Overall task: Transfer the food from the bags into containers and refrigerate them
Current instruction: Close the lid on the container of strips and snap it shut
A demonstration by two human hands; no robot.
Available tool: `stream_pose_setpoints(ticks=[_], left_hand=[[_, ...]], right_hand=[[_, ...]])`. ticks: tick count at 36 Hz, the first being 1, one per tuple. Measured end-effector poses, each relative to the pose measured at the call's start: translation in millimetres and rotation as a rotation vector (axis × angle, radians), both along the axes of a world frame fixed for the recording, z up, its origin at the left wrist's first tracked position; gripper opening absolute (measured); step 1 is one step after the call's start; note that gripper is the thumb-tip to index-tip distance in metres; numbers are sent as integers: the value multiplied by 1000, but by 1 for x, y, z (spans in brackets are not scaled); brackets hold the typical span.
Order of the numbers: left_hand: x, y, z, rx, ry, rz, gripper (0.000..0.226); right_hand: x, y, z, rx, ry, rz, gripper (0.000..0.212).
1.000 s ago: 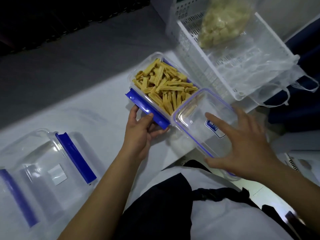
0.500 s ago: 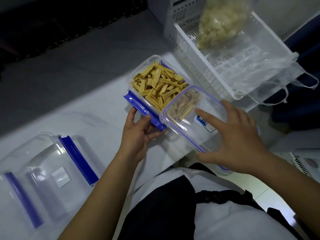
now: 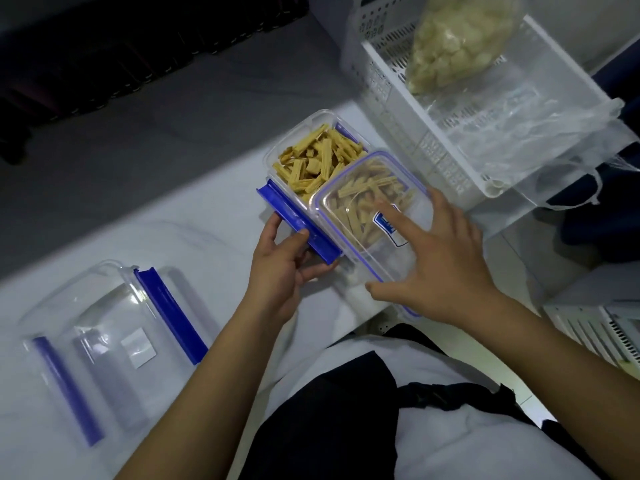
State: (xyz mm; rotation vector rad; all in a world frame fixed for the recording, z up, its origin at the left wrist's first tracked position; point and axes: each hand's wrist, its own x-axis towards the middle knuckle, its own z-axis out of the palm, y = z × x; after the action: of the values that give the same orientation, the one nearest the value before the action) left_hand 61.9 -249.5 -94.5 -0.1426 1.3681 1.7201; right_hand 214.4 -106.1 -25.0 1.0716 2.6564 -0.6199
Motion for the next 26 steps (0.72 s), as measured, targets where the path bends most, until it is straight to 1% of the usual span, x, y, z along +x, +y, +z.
stream_pose_setpoints(ticks=[6,8,11,13,19,23,26], left_hand=[[-4,0,0,-8,-13,-6,51],[-4,0,1,-9,-13,-8,52],[-3,1,1,-14,-22,2,56],[-2,2,1,-16,-10,1,55],[-1,2,5,-38,0,-18,51],[-2,1,7,-37,-4,-28,50],[-3,-1,7,-48,7,-32,49]], right_hand=[[-6,-4,11,47,122,-4,108],[-2,-6,10,80,99,5,108],[11,-12,5,87,-17,25,107],[15,-15,1,98,-46,25,105],[-11,-9,1,59,-63,59,107],[-10,-1,15,32,-65,89,110],[-6,3,30,33,-8,73,110]])
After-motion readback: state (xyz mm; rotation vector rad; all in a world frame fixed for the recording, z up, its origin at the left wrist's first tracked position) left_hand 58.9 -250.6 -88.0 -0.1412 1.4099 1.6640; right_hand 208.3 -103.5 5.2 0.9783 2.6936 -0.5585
